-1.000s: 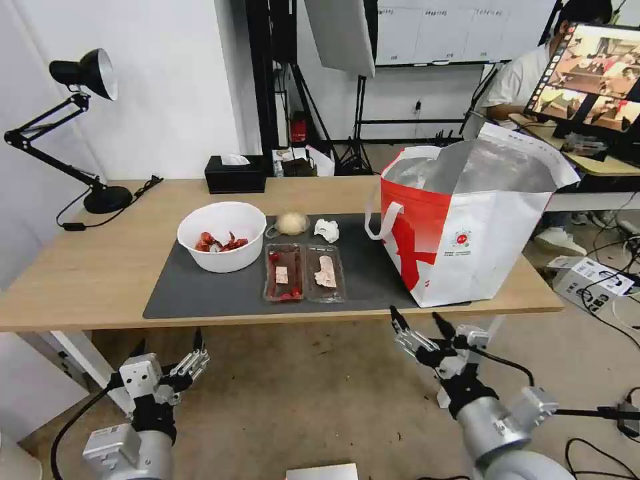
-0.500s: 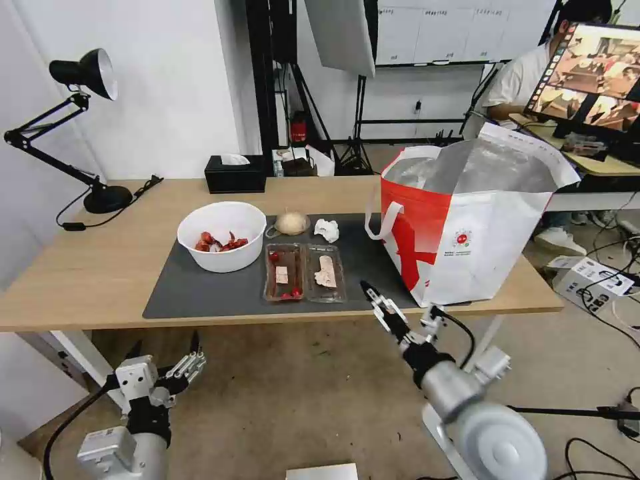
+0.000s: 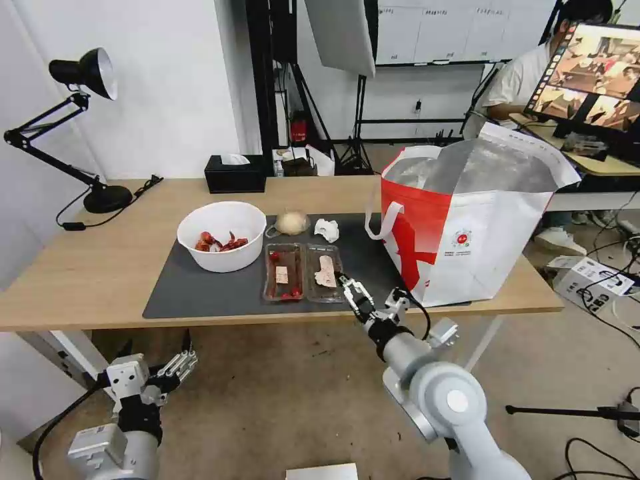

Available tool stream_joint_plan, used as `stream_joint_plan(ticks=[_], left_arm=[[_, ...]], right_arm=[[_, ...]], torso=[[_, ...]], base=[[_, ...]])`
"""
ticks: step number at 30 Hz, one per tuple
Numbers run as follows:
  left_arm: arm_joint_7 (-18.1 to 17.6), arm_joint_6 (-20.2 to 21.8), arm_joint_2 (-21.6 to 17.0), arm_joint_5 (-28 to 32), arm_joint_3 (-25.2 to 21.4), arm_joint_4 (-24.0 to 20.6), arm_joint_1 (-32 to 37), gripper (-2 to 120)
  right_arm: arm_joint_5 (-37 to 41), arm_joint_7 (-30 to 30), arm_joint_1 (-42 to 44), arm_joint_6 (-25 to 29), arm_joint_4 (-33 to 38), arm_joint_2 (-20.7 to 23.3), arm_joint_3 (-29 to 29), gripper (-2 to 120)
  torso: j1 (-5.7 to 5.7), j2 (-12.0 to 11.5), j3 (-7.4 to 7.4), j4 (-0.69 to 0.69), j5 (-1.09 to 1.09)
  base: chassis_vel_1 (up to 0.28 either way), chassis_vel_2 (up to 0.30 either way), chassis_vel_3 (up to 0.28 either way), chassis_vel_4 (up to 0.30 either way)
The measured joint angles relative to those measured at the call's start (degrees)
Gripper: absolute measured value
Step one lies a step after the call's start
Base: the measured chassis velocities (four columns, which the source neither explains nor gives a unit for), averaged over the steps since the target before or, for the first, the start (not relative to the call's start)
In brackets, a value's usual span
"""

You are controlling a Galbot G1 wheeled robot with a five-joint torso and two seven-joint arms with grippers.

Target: Pick up the trash from the table and place it into the takeout bag.

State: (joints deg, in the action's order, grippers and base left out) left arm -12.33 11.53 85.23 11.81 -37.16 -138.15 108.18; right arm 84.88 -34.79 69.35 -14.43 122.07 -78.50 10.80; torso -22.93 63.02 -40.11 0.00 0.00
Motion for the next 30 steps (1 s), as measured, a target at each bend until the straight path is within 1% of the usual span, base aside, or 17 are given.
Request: stream_joint_plan(ticks=[7,12,30], left_arm=[[0.00,0.66,0.01,0.10,-0.23,0.05,0.35,100],[0.09,0.66,-0.06,-1.37,-0.30,0.11,0.85,100],[0.34,0.46,-0.53,-2.14,-0.67,0.50,0.65,100]], right_arm=[[0.86,-1.14,-1.56,-0.18,-1.13,-2.05,-0.77,100],[0.62,-1.57,-1.56,-0.39,-2.04,-3.56,-1.13,100],[-0.24,-2.49,-3.14,-0.47,-5.18,-5.33,-1.33,100]], torso=[[0.00,0.00,0.00,0.00,0.00],[0.00,0.00,0.00,0.00,0.00],[0.01,0.00,0.00,0.00,0.00]], base=[[0.000,0.000,0.000,0.000],[0.000,0.000,0.000,0.000],[0.000,0.000,0.000,0.000]])
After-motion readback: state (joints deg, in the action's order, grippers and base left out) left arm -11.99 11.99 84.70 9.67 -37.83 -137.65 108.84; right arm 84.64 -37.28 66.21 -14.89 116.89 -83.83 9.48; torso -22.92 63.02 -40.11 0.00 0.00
